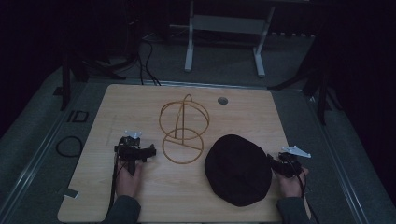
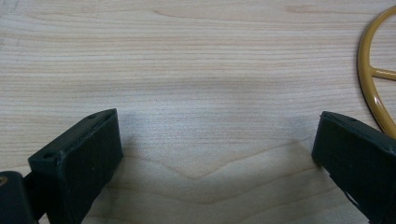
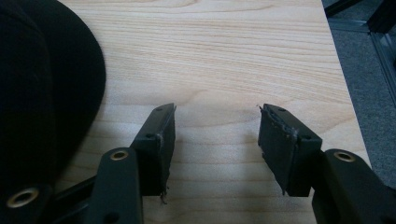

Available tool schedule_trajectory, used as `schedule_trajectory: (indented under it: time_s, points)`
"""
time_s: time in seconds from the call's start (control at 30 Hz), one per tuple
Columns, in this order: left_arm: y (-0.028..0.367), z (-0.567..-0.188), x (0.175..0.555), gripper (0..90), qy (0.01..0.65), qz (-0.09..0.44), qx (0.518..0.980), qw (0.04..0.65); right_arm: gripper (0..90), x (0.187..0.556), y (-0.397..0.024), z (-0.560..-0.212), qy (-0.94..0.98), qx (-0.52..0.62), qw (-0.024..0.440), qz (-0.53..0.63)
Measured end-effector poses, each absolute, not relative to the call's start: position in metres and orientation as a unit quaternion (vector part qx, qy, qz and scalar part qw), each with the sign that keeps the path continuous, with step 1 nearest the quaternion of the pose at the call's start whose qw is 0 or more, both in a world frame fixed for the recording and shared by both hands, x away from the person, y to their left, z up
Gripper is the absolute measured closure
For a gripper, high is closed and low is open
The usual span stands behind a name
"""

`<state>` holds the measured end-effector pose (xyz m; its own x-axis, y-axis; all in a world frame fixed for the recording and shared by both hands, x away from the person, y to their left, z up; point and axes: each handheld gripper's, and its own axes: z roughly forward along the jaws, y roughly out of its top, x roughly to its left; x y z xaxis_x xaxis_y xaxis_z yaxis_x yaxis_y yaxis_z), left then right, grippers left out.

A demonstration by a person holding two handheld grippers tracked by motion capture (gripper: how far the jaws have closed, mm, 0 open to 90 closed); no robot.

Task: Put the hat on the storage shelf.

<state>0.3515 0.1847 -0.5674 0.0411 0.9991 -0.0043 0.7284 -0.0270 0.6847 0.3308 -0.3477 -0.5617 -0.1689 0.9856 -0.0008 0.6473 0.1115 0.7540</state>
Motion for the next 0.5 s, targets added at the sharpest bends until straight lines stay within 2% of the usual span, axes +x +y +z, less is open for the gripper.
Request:
schedule_trajectory:
  time_s: [0.17,0.33,0.43,0.5]
  points:
    - [0.185,-0.567,0.351,1.2,0.644,0.253,0.671,0.267,45.4,0.331,-0.348,-0.562,0.698,0.585,0.266,0.316]
    - [0.185,-0.567,0.352,1.2,0.644,0.253,0.67,0.267,40.3,0.335,-0.348,-0.558,0.718,0.575,0.247,0.305]
    - [0.185,-0.567,0.351,1.2,0.644,0.253,0.671,0.267,40.9,0.338,-0.348,-0.554,0.731,0.569,0.232,0.295]
    - [0.184,-0.567,0.351,1.2,0.644,0.254,0.67,0.267,46.2,0.344,-0.348,-0.549,0.754,0.557,0.208,0.277]
